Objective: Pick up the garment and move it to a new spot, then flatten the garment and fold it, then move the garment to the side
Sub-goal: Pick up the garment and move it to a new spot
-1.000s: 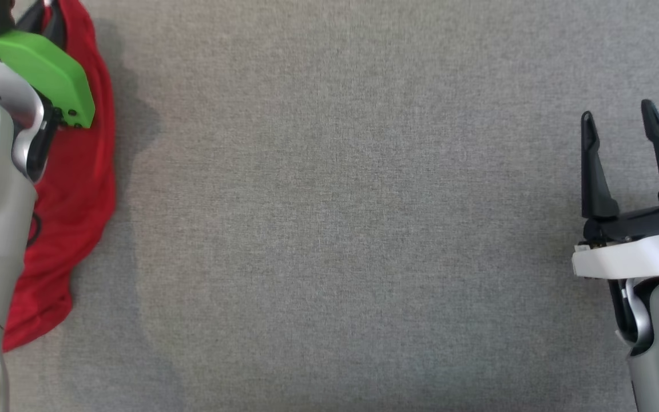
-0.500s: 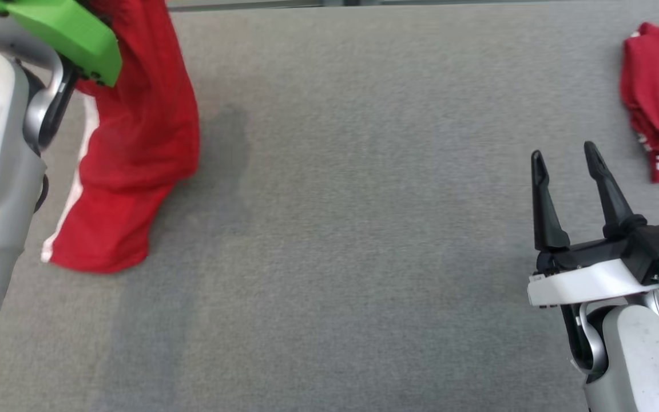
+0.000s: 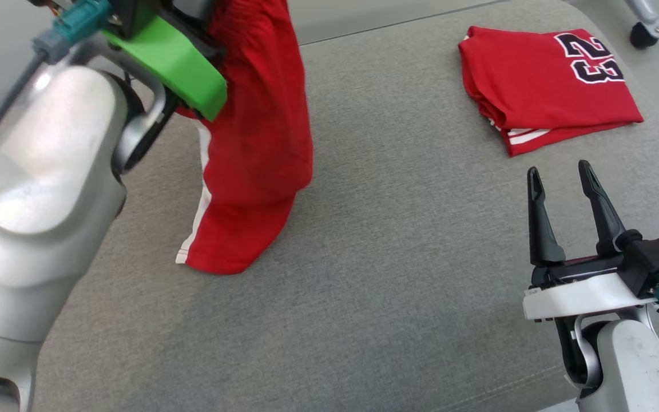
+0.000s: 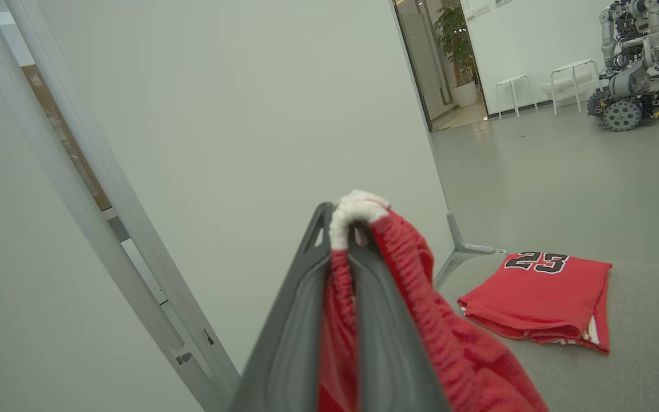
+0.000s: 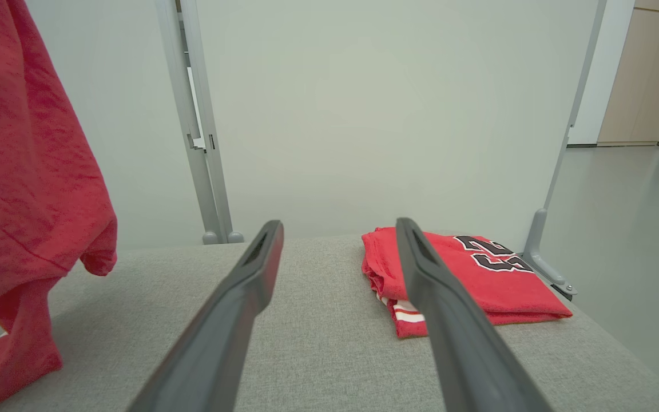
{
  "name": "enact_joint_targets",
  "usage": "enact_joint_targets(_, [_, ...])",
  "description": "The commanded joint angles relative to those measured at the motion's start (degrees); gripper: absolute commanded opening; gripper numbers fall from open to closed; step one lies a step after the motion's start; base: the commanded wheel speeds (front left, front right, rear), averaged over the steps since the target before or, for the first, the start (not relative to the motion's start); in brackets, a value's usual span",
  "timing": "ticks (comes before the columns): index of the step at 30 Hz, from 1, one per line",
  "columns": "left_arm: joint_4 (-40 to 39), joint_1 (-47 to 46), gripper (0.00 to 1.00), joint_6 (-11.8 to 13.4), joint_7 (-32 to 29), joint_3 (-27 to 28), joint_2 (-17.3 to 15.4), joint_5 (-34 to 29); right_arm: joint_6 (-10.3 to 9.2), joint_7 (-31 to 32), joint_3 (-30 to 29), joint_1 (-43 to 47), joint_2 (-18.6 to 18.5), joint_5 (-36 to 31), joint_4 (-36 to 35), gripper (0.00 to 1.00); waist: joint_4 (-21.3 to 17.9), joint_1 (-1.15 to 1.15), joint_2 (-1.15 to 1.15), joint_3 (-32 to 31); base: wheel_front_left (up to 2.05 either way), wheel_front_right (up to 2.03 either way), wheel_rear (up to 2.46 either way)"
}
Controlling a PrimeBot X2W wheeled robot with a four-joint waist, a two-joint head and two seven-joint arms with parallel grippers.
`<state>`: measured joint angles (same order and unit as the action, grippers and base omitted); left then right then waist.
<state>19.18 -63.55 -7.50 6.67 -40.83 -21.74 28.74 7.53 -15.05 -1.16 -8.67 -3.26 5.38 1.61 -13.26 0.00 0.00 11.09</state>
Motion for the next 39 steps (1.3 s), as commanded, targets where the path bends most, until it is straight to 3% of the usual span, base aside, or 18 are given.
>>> enact_joint_targets(1, [0.20, 3.09, 0.00, 0.09, 0.64, -1.59, -0.46, 0.95, -0.10, -0.16, 0.20, 0.36, 0.19, 0.23, -0.03, 1.00, -4.09, 0.00, 0.00, -0.33, 0.00, 0.00, 0.00])
enact_joint_targets(6, [2.71, 14.10, 0.00, 0.09, 5.00, -10.32, -0.18, 0.43, -0.10, -0.16, 1.22, 0.19, 0.36, 0.51, 0.11, 1.00, -5.17, 0.00, 0.00, 1.72, 0.00, 0.00, 0.00])
enact_joint_targets(14, [10.56, 22.65, 0.00, 1.51, 8.56, -15.50, 4.80, -5.64, -0.10, -0.15, 1.02, 0.12, 0.36, -0.06, 0.02, 1.00, -2.08, 0.00, 0.00, 4.60, 0.00, 0.00, 0.00])
enact_joint_targets(15, [10.38, 23.10, 0.36, 1.92, 8.61, -14.88, 5.56, -5.97, -0.10, -0.16, 0.96, 0.22, 0.36, -0.22, 0.05, 1.00, -1.34, 0.00, 0.00, 4.47, 0.00, 0.00, 0.00])
enact_joint_targets(16, [9.54, 23.54, 1.00, 2.59, 8.55, -14.07, 6.07, -6.43, -0.10, -0.15, 0.93, 0.43, 0.33, -0.30, 0.16, 1.00, -0.43, 0.00, 0.00, 4.14, 0.00, 0.00, 0.00])
enact_joint_targets(22, [1.19, 30.96, 1.00, 5.90, 8.50, -7.58, 5.33, -6.82, -0.10, -0.16, 2.37, 2.09, -0.51, 0.13, 1.04, 1.00, 3.98, 0.00, 0.00, -0.67, 0.00, 0.00, 0.00])
enact_joint_targets(29, [-9.62, 47.94, 1.00, 10.45, 8.51, 1.99, 3.22, -2.77, -0.10, -0.15, 3.28, 5.62, -1.10, 0.68, 2.15, 1.00, 8.98, 0.00, 0.00, -8.08, 0.00, 0.00, 0.00])
enact_joint_targets(35, [-13.55, 62.66, 1.00, 9.28, 8.45, 10.76, 3.83, 3.79, -0.10, -0.16, 3.29, 8.47, -1.01, 0.96, 2.20, 1.00, 11.48, 0.00, 0.00, -11.22, 0.00, 0.00, 0.00])
enact_joint_targets(39, [-18.15, 69.57, 1.00, 7.37, 8.43, 21.37, 9.42, 8.68, -0.10, -0.15, 2.58, 9.80, -1.02, 0.96, 1.67, 1.00, 12.74, 0.00, 0.00, -12.03, 0.00, 0.00, 0.00])
